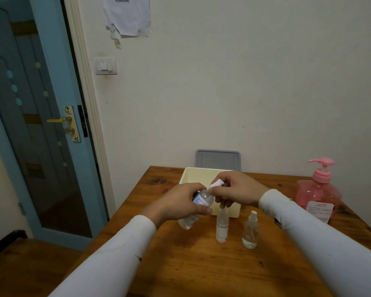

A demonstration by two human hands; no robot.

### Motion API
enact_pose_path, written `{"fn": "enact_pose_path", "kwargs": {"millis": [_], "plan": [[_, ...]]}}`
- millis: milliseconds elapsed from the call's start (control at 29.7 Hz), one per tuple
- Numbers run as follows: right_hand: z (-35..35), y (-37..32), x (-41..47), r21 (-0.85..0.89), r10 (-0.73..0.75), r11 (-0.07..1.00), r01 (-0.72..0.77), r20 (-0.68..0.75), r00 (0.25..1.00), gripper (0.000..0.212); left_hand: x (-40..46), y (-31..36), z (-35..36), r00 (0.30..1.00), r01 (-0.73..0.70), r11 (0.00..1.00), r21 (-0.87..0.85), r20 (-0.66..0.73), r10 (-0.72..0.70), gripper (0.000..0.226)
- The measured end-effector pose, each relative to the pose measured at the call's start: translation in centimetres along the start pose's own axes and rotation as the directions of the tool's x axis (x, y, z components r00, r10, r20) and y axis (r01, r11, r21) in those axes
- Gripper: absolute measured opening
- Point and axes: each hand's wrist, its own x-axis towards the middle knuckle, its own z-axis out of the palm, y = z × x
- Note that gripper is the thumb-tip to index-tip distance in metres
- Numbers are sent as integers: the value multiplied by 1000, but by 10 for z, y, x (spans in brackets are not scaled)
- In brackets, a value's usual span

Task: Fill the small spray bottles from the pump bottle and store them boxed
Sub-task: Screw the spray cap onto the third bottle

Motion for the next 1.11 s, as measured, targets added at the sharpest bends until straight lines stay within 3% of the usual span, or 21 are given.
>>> {"fn": "enact_pose_path", "kwargs": {"millis": [101, 269, 437, 572, 673, 841, 1010, 1111], "plan": [[-2, 1, -1, -71, 3, 997, -1, 35, 999, 25, -1, 1, 1, 1000, 0, 1000, 14, 1, 0, 46], [1, 1, -2, -217, 10, 976, -31, -96, 995, 46, -3, 4, 3, 1000, -20, 999, -43, -3, 20, 56], [1, 3, -2, -45, -77, 996, 75, -45, 996, 28, -1, 3, 0, 1000, -6, 999, -32, -1, 6, 49], [1, 3, 0, -84, -74, 994, 71, -36, 997, 24, -2, 4, 1, 1000, -3, 1000, 19, -23, 3, 46], [4, 1, 1, -176, -15, 984, -8, -125, 992, 37, -1, 6, 5, 997, -18, 1000, 26, -74, 20, 52], [8, 1, -1, -156, 34, 985, -67, -202, 979, 53, 0, 7, 7, 996, -26, 1000, 10, -85, 27, 52], [1, 4, 0, 27, -65, 997, 67, -84, 994, 33, 2, 7, 1, 996, -13, 1000, -26, -87, 11, 47], [0, 5, 1, 27, -96, 995, 98, -77, 992, 20, 1, 9, 0, 996, -17, 1000, -11, -89, 16, 45]]}}
